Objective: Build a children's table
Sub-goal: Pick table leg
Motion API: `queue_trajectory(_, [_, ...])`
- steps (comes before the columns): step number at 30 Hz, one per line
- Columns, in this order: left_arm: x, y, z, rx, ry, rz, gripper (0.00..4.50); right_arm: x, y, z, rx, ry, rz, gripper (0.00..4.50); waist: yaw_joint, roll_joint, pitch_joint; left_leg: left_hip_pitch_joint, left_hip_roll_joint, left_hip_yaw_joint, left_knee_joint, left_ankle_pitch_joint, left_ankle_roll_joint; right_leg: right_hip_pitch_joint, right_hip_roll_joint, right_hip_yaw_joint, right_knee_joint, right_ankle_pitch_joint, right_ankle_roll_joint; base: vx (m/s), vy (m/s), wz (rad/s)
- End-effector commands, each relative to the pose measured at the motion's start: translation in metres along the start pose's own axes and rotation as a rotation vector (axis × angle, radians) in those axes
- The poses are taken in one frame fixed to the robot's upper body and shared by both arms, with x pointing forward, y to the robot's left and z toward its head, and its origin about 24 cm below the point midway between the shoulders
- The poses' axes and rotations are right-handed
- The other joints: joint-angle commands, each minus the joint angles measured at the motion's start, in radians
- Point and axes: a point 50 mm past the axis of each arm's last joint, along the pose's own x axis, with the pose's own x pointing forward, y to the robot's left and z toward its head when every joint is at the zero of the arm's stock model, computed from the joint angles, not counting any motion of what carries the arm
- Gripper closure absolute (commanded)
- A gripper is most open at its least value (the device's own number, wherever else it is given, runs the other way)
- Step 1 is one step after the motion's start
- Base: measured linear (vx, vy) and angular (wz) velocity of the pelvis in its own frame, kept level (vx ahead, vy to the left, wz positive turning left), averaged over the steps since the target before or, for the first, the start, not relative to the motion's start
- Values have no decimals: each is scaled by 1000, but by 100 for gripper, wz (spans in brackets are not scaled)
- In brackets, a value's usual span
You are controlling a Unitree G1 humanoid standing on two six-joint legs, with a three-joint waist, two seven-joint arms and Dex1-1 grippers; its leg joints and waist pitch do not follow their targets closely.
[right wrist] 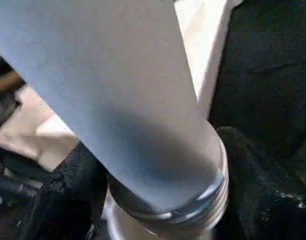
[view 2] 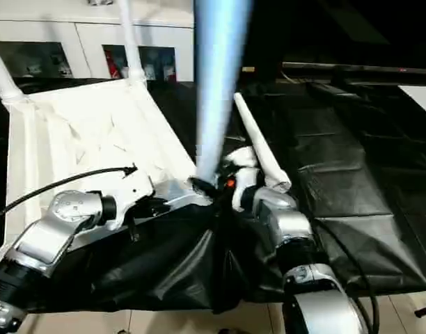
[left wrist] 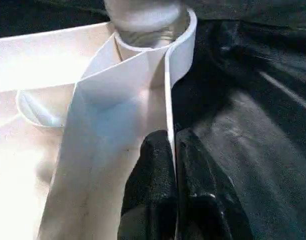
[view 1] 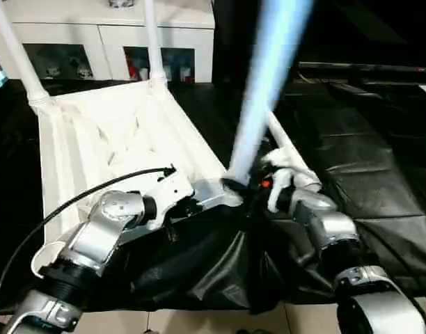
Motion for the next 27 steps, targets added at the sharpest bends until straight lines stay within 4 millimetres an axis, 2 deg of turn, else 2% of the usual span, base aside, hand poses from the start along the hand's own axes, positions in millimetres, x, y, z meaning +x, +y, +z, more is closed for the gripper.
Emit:
queue_trajectory(1, [-13, 7, 32, 81, -156, 25, 393, -1, 2, 13, 15, -35, 51, 153, 4, 3, -86, -2, 19, 11, -66, -177, 51, 68, -58, 63, -54, -307, -168, 0, 0, 0])
queue_trajectory(2, [-14, 6, 32, 82, -158, 22, 393, -1, 2, 13, 16, -33, 60, 153, 7, 5, -86, -3, 19, 11, -65, -175, 50, 70, -61, 63, -53, -306, -170, 0, 0, 0])
queue_trajectory(3, [-17, 6, 36, 80, -173, 7, 393, -2, 3, 14, 18, -27, 79, 153, 9, 2, -83, -4, 22, 11, -66, -184, 46, 69, -62, 62, -57, -325, -170, 0, 0, 0])
queue_trajectory(4, [-19, 6, 38, 74, -186, -1, 360, -2, 3, 14, 19, -24, 88, 153, 9, 1, -83, -4, 21, 12, -66, -187, 43, 69, -61, 62, -56, -333, -169, 0, 0, 0])
queue_trajectory(7, [-29, 10, 58, 31, -285, -5, 350, -4, 4, 20, 53, -39, 120, 153, 9, -1, -78, -2, 17, 14, -64, -206, 34, 66, -60, 60, -63, -409, -143, 0, 0, 0])
queue_trajectory(8, [-31, 12, 64, 15, -321, 0, 350, -5, 4, 22, 66, -44, 132, 153, 9, -7, -78, -1, 17, 14, -64, -209, 35, 64, -59, 58, -67, -422, -135, 0, 0, 0])
queue_trajectory(9, [-32, 13, 65, 13, -326, 0, 317, -5, 4, 22, 68, -45, 134, 153, 11, -4, -77, 1, 16, 14, -63, -215, 33, 64, -59, 57, -69, -443, -125, 0, 0, 0])
queue_trajectory(10, [-36, 18, 80, -29, -418, 13, 306, -7, 6, 26, 99, -49, 170, 153, 10, -3, -77, 1, 16, 14, -62, -220, 32, 63, -59, 57, -69, -451, -122, 0, 0, 0])
queue_trajectory(11, [-37, 21, 88, -50, -466, 27, 311, -8, 7, 28, 118, -48, 195, 153, 11, -7, -76, 0, 14, 15, -60, -221, 33, 63, -58, 54, -74, -469, -114, 0, 0, 0])
queue_trajectory(13, [-37, 26, 98, -78, -515, 54, 303, -11, 9, 30, 148, -34, 244, 153, 13, -4, -77, 3, 14, 15, -58, -225, 34, 60, -56, 53, -74, -468, -110, 0, 0, 0])
queue_trajectory(14, [-36, 28, 100, -89, -520, 73, 283, -13, 10, 30, 157, -22, 267, 153, 11, -7, -77, -1, 15, 13, -59, -230, 37, 63, -53, 50, -75, -471, -101, 0, 0, 0])
queue_trajectory(15, [-34, 31, 103, -98, -529, 91, 265, -16, 11, 30, 163, -1, 294, 153, 14, -8, -79, 2, 14, 13, -57, -228, 38, 62, -54, 50, -78, -472, -90, 0, 0, 0])
queue_trajectory(16, [-31, 31, 106, -113, -537, 90, 261, -18, 12, 31, 172, 10, 309, 153, 13, -13, -79, -4, 13, 13, -58, -217, 40, 66, -54, 49, -76, -471, -84, 0, 0, 0])
queue_trajectory(18, [-25, 28, 114, -139, -559, 54, 253, -21, 13, 30, 165, 32, 322, 153, 14, -16, -80, -5, 11, 15, -55, -202, 40, 64, -56, 49, -79, -488, -71, 0, 0, 0])
queue_trajectory(19, [-25, 27, 115, -142, -562, 50, 222, -21, 13, 30, 163, 35, 323, 153, 15, -17, -80, -7, 9, 17, -54, -192, 41, 65, -55, 49, -80, -488, -68, 0, 0, 0])
queue_trajectory(23, [-11, 20, 126, -168, -582, -14, 205, -21, 14, 27, 129, 73, 315, 153, 18, -18, -82, -8, 8, 18, -52, -172, 43, 63, -55, 46, -84, -495, -59, 0, 0, 0])
queue_trajectory(27, [2, 16, 132, -183, -579, -53, 168, -19, 16, 28, 118, 86, 308, 153, 18, -18, -83, -9, 8, 17, -52, -172, 44, 64, -54, 42, -87, -499, -45, 0, 0, 0])
